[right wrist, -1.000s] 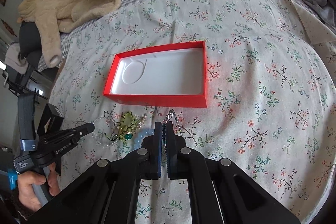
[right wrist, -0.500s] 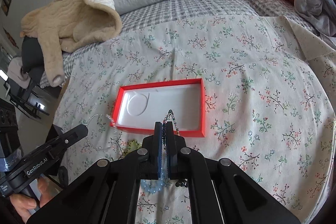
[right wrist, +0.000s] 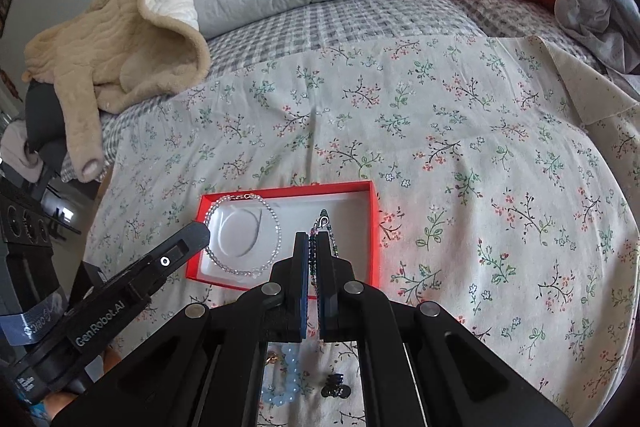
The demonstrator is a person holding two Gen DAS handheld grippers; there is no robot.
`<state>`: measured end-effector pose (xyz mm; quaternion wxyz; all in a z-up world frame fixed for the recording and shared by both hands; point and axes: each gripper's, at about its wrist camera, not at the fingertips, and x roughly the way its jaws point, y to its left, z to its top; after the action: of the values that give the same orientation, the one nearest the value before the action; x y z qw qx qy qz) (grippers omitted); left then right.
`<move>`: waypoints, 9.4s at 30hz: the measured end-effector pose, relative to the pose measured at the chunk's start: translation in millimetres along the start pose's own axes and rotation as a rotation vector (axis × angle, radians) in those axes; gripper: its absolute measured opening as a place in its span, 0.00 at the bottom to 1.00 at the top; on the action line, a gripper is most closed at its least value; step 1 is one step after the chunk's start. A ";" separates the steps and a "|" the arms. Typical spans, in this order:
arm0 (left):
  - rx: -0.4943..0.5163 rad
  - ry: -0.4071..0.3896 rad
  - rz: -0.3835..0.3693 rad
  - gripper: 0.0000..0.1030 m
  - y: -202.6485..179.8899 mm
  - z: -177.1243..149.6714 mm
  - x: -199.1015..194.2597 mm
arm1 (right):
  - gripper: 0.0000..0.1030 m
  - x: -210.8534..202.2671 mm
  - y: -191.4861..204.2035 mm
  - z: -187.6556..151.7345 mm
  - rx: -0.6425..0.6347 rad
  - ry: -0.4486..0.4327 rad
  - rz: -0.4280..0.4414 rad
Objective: Organize jewelry
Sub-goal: 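Lift both held bracelets and lower them into the red Ace box, then open both grippers to release the bracelets and withdraw, then grasp the lime-green beaded bracelet with the left gripper while the right grasps the black hair clip, then carry the green bracelet and black clip into the red box, then open both grippers to drop the items and withdraw, then grasp the pale-blue bead bracelet with the right gripper while the left grasps the gold rings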
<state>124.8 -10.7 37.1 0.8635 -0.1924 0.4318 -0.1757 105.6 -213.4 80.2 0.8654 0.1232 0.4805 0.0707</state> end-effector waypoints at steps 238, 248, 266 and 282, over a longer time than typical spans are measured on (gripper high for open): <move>-0.022 0.273 0.393 0.82 68.2 -83.4 -34.6 | 0.56 48.2 9.4 -86.4 -0.091 0.326 -0.081; -0.005 0.283 0.377 0.82 65.9 -84.1 -31.8 | 0.15 81.1 26.3 -106.4 -0.105 0.435 -0.065; -0.046 0.279 0.241 0.49 42.7 -81.1 -21.1 | 0.12 16.1 32.4 -78.7 -0.087 0.269 0.140; -0.037 0.251 0.293 0.28 9.0 -87.3 16.5 | 0.12 -1.8 -27.1 -74.0 -0.012 0.253 0.068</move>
<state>64.4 -26.5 -26.8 0.8154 -0.1199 0.5629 -0.0625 41.9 -229.1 36.4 0.7957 0.1244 0.5810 0.1176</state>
